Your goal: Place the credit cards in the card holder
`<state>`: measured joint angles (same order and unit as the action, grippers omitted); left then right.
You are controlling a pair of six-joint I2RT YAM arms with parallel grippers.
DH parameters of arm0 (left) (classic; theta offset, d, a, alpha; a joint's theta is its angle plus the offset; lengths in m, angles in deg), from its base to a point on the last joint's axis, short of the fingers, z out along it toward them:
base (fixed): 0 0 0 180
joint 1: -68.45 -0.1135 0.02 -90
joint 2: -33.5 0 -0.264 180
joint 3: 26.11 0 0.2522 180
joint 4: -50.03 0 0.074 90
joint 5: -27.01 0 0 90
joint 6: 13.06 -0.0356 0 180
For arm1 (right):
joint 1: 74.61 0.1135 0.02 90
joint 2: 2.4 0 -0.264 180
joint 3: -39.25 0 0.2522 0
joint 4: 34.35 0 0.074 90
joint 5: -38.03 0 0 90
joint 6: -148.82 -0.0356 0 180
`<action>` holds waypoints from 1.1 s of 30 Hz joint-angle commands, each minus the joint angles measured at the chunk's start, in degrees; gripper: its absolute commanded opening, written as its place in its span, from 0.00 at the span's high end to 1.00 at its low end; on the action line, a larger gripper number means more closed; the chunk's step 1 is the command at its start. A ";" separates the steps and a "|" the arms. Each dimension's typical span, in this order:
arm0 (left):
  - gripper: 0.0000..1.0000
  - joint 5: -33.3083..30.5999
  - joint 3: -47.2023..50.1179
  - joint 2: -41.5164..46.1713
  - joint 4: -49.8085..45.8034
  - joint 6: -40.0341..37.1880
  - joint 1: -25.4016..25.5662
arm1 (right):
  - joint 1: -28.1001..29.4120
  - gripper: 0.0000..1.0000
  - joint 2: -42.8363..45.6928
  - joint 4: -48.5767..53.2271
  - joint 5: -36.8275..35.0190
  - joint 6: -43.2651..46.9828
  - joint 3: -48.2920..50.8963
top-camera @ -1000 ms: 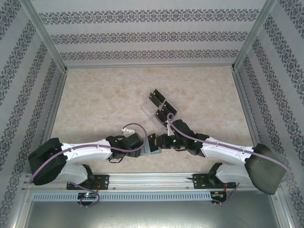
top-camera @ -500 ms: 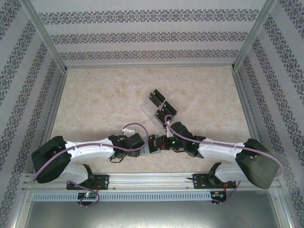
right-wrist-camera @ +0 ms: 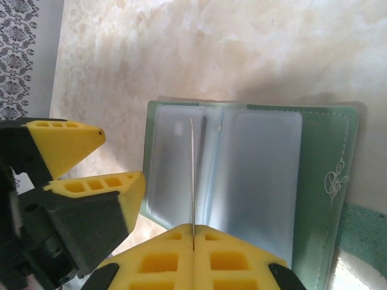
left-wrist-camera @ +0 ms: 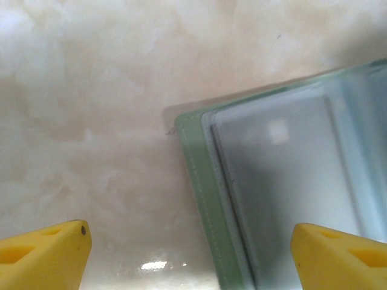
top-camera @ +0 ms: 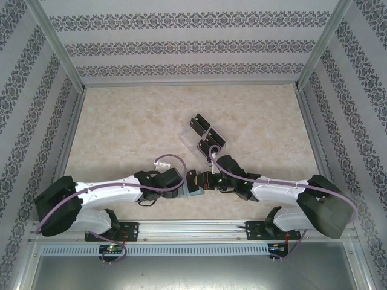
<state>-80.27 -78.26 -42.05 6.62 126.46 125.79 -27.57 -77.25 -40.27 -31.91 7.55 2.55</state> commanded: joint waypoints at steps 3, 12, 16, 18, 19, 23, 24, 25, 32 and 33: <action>0.13 -2.13 -2.50 -0.50 -1.69 -1.56 -1.22 | 0.50 1.00 -1.82 -2.73 0.50 -0.68 0.88; 0.13 -1.54 -1.46 -4.98 0.72 -2.32 -1.53 | 0.49 1.00 -3.11 -4.88 0.56 -1.47 1.49; 0.14 -1.44 -0.45 -5.42 0.74 -1.88 -1.53 | 0.50 1.00 -3.52 -5.35 0.53 -1.62 1.67; 0.14 -1.57 0.05 -5.37 0.26 -1.44 -1.59 | 0.50 1.00 -3.88 -5.72 0.64 -1.81 1.67; 0.14 -1.62 0.16 -5.37 0.07 -1.26 -1.53 | 0.48 1.00 -3.99 -5.96 0.77 -1.82 1.63; 0.14 -1.46 1.03 -5.62 -0.45 -0.77 -1.53 | 0.50 1.00 -5.00 -6.76 0.91 -2.06 1.58; 0.14 -1.47 1.26 -5.65 -0.43 -0.67 -1.53 | 0.50 1.00 -5.19 -6.98 1.01 -2.13 1.52; 0.14 -1.44 1.38 -5.75 -0.45 -0.52 -1.53 | 0.53 1.00 -5.28 -7.16 1.04 -2.20 1.53; 0.15 -1.53 1.97 -5.72 -0.79 0.15 -1.53 | 0.52 1.00 -5.56 -7.73 1.48 -2.25 1.49; 0.15 -1.54 1.94 -5.66 -0.69 0.14 -1.53 | 0.51 1.00 -5.65 -7.87 1.57 -2.29 1.49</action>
<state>-81.05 -77.93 -47.03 7.16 125.45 124.94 -27.57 -82.34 -46.07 -31.41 6.00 3.51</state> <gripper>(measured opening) 0.854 0.057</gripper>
